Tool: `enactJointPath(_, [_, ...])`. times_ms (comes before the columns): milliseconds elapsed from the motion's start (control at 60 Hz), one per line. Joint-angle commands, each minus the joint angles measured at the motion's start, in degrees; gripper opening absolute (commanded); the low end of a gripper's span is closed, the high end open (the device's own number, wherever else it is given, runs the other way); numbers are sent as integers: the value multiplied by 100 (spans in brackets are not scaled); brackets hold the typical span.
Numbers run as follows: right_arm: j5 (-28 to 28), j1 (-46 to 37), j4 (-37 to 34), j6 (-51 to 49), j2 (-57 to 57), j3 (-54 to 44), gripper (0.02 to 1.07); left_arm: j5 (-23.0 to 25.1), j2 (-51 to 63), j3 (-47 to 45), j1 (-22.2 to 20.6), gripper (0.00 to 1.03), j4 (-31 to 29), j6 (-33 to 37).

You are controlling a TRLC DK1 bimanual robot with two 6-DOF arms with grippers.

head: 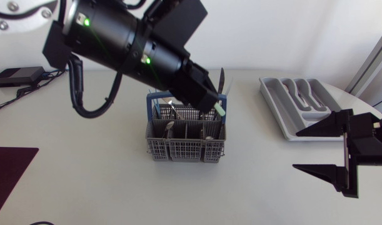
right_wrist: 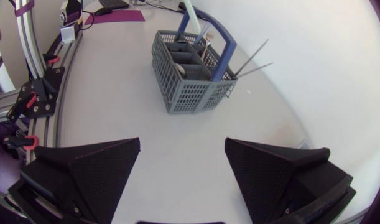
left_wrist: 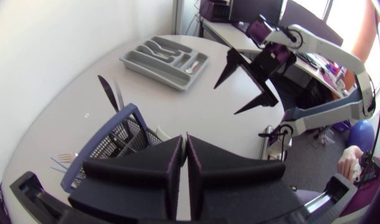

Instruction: Sort the cutlery from the basket into the organizer compartments.

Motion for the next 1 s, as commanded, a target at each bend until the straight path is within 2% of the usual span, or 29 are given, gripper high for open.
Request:
enactJointPath(0, [-60, 437, 28, 582, -205, 19, 100, 174, 32, -438, -65, 3, 54, 320])
enactJointPath(150, [-7, 1254, 723, 1681, -390, -95, 102, 349, 146, -807, -232, 3, 520, 636])
enactJointPath(367, [63, 2037, 916, 2129, -390, -174, 101, 639, 418, -895, -452, 3, 783, 1005])
enactJointPath(567, [98, 2494, 1136, 2279, -390, -236, 85, 921, 603, -877, -583, 3, 801, 1190])
enactJointPath(867, [151, 3021, 1645, 2586, -557, -473, 50, 1132, 752, -789, -663, 3, 801, 1216])
enactJointPath(983, [247, 3206, 1733, 2648, -627, -543, 46, 1237, 761, -745, -663, 3, 792, 1207])
